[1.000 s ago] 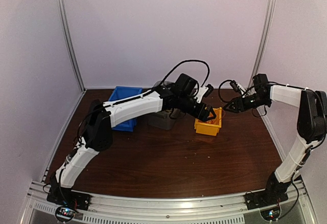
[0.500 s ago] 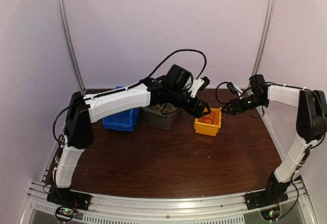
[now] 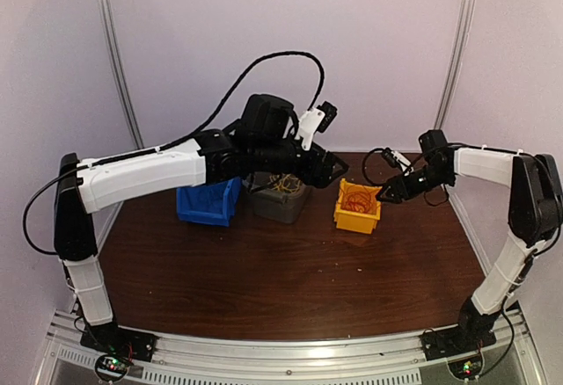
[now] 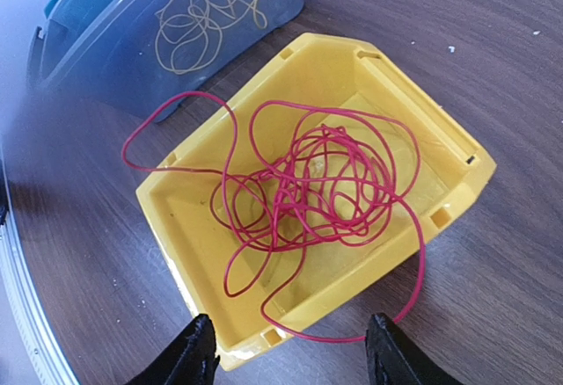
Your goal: Untangle the cables
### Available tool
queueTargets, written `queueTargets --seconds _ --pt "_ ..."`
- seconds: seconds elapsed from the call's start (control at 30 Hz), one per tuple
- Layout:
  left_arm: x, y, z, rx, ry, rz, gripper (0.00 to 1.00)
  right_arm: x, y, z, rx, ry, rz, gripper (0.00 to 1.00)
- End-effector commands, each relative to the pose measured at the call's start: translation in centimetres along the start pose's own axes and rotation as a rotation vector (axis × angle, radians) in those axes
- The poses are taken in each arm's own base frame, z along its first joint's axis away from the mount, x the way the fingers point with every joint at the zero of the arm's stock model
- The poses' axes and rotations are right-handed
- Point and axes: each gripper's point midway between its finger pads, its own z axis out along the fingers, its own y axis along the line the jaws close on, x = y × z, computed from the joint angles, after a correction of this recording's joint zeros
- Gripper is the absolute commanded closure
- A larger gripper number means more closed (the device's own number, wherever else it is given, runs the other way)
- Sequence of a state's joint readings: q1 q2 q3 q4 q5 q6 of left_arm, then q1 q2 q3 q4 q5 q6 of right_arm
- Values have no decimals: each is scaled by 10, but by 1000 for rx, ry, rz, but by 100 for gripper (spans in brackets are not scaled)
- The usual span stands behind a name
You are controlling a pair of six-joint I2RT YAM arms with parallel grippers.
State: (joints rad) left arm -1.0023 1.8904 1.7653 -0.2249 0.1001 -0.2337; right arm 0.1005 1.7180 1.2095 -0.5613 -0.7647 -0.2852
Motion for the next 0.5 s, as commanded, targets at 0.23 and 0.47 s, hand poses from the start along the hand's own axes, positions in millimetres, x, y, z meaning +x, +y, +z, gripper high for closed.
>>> queueTargets --seconds 0.23,0.47 --pt "19 25 -28 -137 -21 -44 22 0 -35 -1 176 23 81 43" --pt "32 28 -30 -152 -5 -67 22 -3 -25 7 81 49 88 82"
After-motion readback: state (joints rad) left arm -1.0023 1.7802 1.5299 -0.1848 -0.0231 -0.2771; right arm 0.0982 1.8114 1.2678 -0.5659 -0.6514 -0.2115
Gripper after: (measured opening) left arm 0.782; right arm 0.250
